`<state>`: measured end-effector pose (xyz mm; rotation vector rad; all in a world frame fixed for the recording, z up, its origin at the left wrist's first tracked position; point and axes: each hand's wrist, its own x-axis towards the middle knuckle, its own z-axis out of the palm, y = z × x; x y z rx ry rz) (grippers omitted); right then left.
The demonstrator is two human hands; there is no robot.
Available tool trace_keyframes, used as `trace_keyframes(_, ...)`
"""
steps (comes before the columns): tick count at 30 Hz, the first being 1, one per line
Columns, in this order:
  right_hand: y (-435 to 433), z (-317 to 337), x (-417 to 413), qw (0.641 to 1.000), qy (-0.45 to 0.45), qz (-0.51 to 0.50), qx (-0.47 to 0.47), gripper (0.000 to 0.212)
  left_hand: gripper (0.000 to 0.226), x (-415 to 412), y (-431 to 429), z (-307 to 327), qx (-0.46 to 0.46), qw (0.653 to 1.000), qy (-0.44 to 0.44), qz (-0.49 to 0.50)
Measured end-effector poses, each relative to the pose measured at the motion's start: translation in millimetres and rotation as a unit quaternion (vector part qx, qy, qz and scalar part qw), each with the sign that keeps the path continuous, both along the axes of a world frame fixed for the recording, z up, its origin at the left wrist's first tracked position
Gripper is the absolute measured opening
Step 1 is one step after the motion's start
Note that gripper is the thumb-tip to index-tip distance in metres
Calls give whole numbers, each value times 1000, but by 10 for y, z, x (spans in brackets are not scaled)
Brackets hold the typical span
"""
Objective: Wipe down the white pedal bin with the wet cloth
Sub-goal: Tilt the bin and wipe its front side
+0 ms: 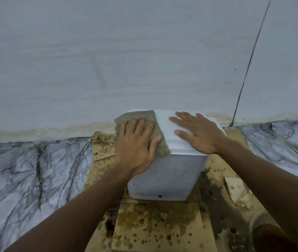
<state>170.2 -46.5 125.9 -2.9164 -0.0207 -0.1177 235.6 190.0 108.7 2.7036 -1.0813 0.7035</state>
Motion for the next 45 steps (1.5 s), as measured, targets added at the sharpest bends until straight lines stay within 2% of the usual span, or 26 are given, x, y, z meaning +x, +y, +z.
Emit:
trace_keyframes(4,-60,68,174,998,-24,-37,38,62,56,238,-80,-41,-26,999,-44,-8)
trace_keyframes(7,-107,81,341,988,-122,-89,21,70,56,450,-159,-62,-66,995,-73,-13)
trace_keyframes(9,-160,81,460,973,-180,-144,19,63,54,569,-222,-135,-98,991,-88,-20)
trace_keyframes(11,-222,49,565,962,-202,-173,64,56,54,637,-278,-269,-129,986,-102,-26)
trace_keyframes(14,-342,-46,689,959,-194,-149,145,54,61,714,-330,-464,-136,982,-131,-17)
trace_keyframes(18,-489,-148,826,960,-201,-136,138,68,66,793,-369,-670,-101,984,-145,-8)
trace_keyframes(24,-507,-153,1000,955,-241,-131,114,56,69,1054,-455,-651,-169,976,-138,13)
trace_keyframes(28,-586,-162,1036,962,-222,-116,108,71,70,1131,-602,-680,-166,975,-151,4)
trace_keyframes(32,-637,-150,1050,957,-233,-115,128,70,73,997,-626,-990,-128,983,-130,-21)
trace_keyframes(35,-609,-163,1057,957,-235,-127,110,70,70,929,-546,-1239,-103,989,-107,-11)
trace_keyframes(41,-633,-150,1038,957,-231,-113,133,81,71,945,-656,-1146,-201,975,-78,46)
trace_keyframes(45,-617,-148,1070,956,-228,-109,149,79,64,770,-1008,-1138,-170,982,-59,58)
